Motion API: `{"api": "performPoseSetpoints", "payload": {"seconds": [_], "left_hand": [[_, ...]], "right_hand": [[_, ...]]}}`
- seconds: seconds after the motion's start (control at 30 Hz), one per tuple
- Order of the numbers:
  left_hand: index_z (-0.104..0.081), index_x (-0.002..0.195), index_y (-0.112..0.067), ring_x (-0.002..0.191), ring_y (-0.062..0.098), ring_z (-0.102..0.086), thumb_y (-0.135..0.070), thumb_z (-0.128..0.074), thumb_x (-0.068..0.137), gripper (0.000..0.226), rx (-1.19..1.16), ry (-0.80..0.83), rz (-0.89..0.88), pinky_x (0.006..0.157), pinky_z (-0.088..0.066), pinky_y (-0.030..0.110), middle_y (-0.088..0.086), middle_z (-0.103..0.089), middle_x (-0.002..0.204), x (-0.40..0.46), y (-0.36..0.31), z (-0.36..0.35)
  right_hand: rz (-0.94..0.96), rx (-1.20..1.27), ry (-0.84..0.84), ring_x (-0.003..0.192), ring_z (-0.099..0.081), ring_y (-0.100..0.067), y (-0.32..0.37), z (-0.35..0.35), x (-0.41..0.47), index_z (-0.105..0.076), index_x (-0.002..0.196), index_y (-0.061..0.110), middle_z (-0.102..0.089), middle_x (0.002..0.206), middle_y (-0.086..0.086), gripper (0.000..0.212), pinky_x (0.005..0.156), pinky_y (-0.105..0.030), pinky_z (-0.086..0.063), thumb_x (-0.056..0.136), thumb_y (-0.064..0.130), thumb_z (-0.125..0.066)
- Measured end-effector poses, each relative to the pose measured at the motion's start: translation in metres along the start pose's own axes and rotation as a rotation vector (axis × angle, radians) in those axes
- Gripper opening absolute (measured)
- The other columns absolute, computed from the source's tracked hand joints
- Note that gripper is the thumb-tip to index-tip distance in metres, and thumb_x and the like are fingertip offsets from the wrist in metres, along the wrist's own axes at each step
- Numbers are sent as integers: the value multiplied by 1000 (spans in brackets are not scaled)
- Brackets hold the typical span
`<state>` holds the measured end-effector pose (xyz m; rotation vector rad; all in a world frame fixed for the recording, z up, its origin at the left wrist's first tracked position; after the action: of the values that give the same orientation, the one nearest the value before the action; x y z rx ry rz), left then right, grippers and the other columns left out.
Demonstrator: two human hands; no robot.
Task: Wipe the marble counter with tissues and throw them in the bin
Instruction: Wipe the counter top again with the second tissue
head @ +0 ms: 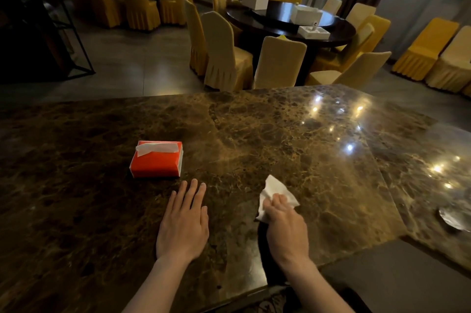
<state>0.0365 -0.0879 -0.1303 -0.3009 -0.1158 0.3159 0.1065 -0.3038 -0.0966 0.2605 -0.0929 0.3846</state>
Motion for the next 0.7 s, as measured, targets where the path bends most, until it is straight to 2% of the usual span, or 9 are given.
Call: {"api": "performPoseSetpoints", "payload": {"seconds": [0.07,0.13,0.27,0.33,0.47,0.6,0.7], "left_hand": [[-7,162,-28,154,12,14,-42,-15,106,58,-5,12,0,125,7,35,-7,2,170,0,0,1],[-7,161,-27,154,12,14,-41,-16,106,58,0,24,3,126,6,36,-5,1,171,1,-1,2],[-1,161,-28,153,12,17,-41,-13,106,58,29,50,7,126,6,36,-6,6,170,1,-1,5],[-1,161,-28,153,11,17,-42,-13,106,58,13,63,2,127,6,35,-7,7,170,1,-1,6],[0,161,-29,153,9,18,-44,-11,106,58,-14,64,1,126,8,34,-9,8,170,-1,0,7],[-1,161,-28,152,9,18,-43,-12,106,58,-23,59,0,126,7,35,-8,7,170,-1,0,8],[-2,161,-27,153,10,17,-42,-12,106,58,-16,55,6,127,5,37,-7,6,170,-1,-2,8]], "right_hand": [[73,59,38,130,-55,-19,17,-3,-11,-68,124,18,-61,136,0,32,94,-35,-53,95,11,-56],[198,99,58,132,-55,-17,40,-4,-23,-70,123,19,-63,138,-1,33,100,-32,-52,92,11,-62],[431,152,104,124,-62,-11,48,-5,-38,-77,107,21,-72,123,5,26,89,-23,-56,81,16,-77],[377,200,100,122,-64,-10,22,1,-34,-80,104,24,-73,123,7,27,87,-27,-58,80,12,-77],[116,189,-26,111,-71,-18,-46,16,-17,-83,102,21,-75,117,-1,40,94,-40,-59,69,-3,-80],[-99,107,-58,118,-67,-21,-77,22,10,-81,105,22,-72,125,-3,37,98,-39,-53,82,-3,-68],[-187,78,-77,106,-71,-27,-56,15,12,-81,99,19,-76,115,-4,30,83,-40,-57,87,0,-62]]}}
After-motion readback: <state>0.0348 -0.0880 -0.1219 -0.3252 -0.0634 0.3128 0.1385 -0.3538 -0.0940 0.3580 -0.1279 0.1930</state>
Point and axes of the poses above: each hand's wrist, its own x-axis towards the middle knuckle, its own z-axis out of the back of the hand, y = z × x, the point moved 1 cm from there along x, towards the middle knuckle
